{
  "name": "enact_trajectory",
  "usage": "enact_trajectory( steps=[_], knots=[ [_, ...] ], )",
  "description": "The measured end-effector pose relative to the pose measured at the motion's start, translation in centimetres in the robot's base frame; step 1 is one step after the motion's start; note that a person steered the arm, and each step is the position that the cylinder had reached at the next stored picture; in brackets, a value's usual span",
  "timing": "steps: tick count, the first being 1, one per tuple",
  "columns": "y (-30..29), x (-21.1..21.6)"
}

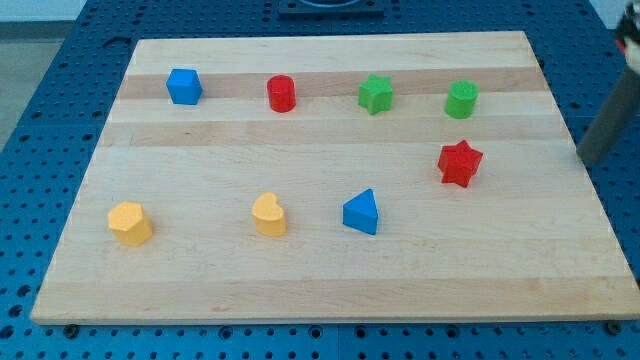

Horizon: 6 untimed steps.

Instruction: Point your arm to yellow heart

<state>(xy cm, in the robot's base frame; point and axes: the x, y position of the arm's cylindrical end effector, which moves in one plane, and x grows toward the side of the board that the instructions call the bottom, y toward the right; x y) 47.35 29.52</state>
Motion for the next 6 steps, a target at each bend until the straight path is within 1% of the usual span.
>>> enact_trajectory(
  steps=[1,2,5,6],
  knots=[
    [-1.9,8.5],
    [-9.3,10.9],
    [-33.4,10.5],
    [-39.8,10.1]
  ],
)
